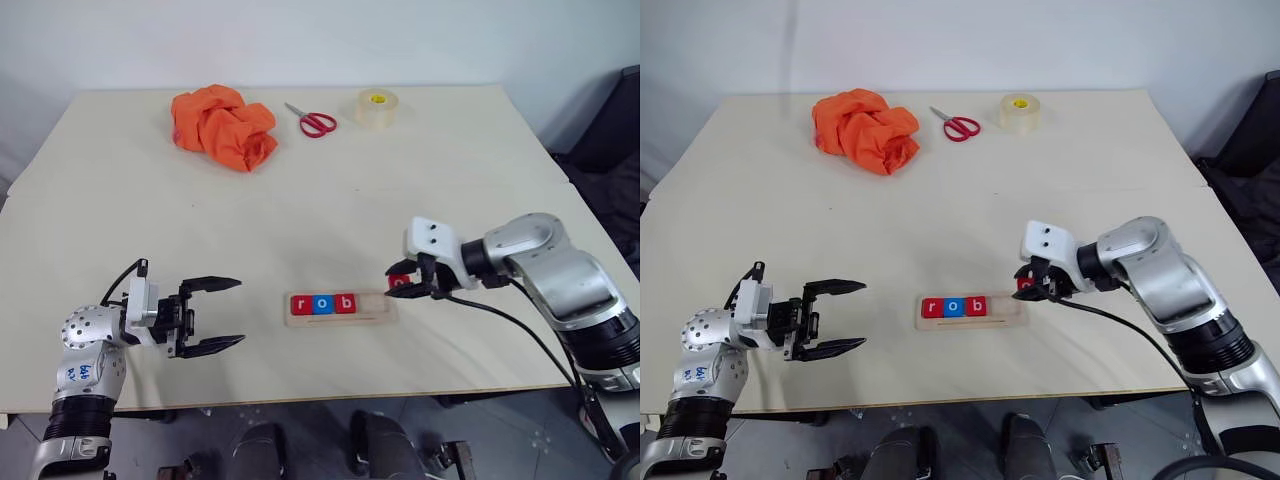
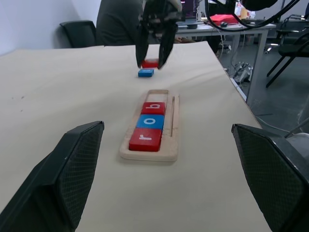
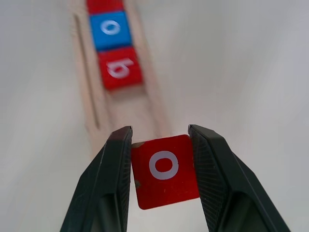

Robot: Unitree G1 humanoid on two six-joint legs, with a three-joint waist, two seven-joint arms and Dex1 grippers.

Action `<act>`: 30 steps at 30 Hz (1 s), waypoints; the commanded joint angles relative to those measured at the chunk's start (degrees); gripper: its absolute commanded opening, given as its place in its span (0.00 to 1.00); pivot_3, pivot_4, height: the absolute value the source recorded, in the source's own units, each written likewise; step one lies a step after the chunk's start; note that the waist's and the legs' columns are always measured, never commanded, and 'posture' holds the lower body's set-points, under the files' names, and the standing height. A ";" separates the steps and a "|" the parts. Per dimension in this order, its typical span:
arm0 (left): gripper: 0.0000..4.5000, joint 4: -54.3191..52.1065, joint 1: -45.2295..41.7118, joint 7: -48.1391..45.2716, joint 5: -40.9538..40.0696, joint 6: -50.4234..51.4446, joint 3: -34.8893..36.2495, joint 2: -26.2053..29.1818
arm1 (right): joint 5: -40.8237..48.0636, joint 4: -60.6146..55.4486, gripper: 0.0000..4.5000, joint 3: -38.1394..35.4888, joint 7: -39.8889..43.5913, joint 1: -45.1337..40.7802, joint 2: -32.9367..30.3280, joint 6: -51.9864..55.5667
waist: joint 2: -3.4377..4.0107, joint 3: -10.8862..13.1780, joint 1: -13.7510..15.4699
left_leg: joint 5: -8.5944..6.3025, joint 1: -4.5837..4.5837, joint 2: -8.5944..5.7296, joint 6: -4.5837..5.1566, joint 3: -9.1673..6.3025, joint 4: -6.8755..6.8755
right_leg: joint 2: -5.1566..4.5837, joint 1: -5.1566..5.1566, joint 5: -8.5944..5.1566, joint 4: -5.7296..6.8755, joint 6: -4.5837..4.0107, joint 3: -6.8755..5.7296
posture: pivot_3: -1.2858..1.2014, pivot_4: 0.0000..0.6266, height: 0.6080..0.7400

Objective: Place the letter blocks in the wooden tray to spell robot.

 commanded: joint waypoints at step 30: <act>1.00 -4.57 3.92 -1.08 -0.67 -1.08 0.51 -0.64 | -4.48 0.28 0.32 7.94 -3.60 -3.59 7.22 1.39 | 0.00 0.00 -0.03 | -0.01 0.00 0.00 0.00 0.01 0.00 | 0.00 -0.01 0.00 0.01 0.00 0.00 | 0.52 0.24 1.00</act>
